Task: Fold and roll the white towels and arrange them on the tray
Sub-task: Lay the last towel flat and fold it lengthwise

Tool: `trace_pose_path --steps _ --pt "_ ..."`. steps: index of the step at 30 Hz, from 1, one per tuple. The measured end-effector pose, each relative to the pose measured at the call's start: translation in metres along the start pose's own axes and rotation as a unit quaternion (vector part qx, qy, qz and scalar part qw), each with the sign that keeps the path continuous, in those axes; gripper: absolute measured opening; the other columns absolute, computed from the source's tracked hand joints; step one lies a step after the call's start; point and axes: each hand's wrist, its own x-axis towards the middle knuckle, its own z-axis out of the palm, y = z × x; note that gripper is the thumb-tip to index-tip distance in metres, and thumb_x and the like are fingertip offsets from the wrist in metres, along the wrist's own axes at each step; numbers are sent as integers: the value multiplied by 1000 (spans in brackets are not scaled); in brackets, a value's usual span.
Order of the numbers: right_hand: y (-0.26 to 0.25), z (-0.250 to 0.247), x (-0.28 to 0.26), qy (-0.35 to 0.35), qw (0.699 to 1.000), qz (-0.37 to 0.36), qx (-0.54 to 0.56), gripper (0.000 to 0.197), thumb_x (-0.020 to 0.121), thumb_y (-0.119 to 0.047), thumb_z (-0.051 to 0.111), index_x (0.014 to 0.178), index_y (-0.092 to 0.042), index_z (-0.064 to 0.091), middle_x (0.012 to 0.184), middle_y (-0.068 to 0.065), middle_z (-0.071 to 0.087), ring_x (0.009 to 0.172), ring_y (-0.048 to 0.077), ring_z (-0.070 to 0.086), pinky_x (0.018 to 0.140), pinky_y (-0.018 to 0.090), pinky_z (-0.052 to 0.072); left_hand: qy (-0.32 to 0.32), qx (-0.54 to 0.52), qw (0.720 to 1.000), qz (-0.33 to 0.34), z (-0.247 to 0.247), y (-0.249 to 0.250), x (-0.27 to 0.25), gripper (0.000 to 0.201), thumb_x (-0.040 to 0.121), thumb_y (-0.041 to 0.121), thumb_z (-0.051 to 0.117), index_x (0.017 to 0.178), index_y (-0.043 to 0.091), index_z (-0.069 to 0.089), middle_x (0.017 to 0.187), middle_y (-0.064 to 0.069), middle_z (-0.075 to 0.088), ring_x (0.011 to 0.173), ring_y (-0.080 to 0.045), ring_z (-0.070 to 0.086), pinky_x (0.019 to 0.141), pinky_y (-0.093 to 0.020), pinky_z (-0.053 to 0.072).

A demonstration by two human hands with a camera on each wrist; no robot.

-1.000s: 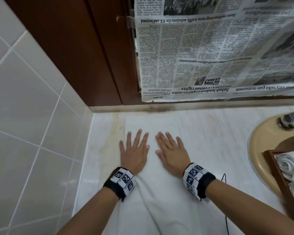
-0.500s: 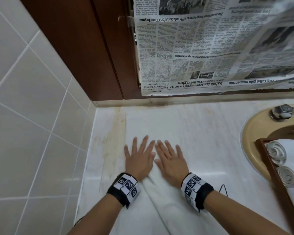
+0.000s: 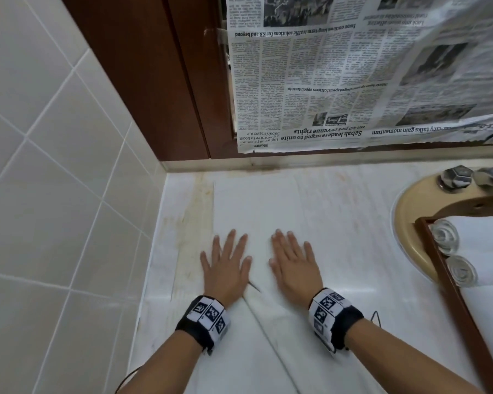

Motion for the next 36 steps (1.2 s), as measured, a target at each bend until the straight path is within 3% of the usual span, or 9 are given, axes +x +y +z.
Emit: trace_pose_path --steps 3,9,13,21,25,36 --pt "1 10 -8 -31 999 -4 -32 61 102 -48 5 157 -26 -10 160 -14 -20 149 11 -19 120 41 -12 -3 16 1000 -15 6 -4 -2 56 103 58 18 155 50 -2 162 24 -16 152 -18 -17 119 -59 -7" --pt "40 7 -16 -38 998 32 -33 69 94 -57 -5 154 -25 -19 158 -12 -27 144 5 -27 117 33 -15 5 4 999 -36 5 -18 -1 57 103 56 13 156 44 -5 161 25 -18 152 -18 -15 120 -59 -7" --pt "54 4 -22 -25 998 55 -10 67 98 -54 2 155 -25 -15 159 -14 -24 145 3 -23 118 31 -14 6 -12 999 -38 10 -7 2 58 105 51 14 158 38 -7 163 19 -20 152 -20 -18 118 -62 -10" --pt "89 -5 -29 -18 998 59 -29 67 98 -55 3 156 -25 -11 159 -16 -23 145 0 -20 119 32 -12 -19 -3 1000 -22 20 28 11 62 105 51 13 158 31 -12 163 12 -25 151 -23 -22 119 -59 -12" --pt "114 -10 -30 -6 998 48 -28 77 91 -64 -11 157 -25 -8 159 -17 -22 145 -1 -20 119 32 -11 -21 -4 999 -26 26 52 12 63 105 52 13 158 29 -12 162 10 -26 151 -23 -23 119 -59 -12" --pt "162 -26 -42 -6 998 49 -48 81 85 -64 -15 155 -24 -13 160 -14 -22 146 4 -19 120 36 -11 -10 6 1000 -23 40 87 24 63 104 54 14 157 34 -12 162 18 -23 152 -16 -18 118 -59 -12"
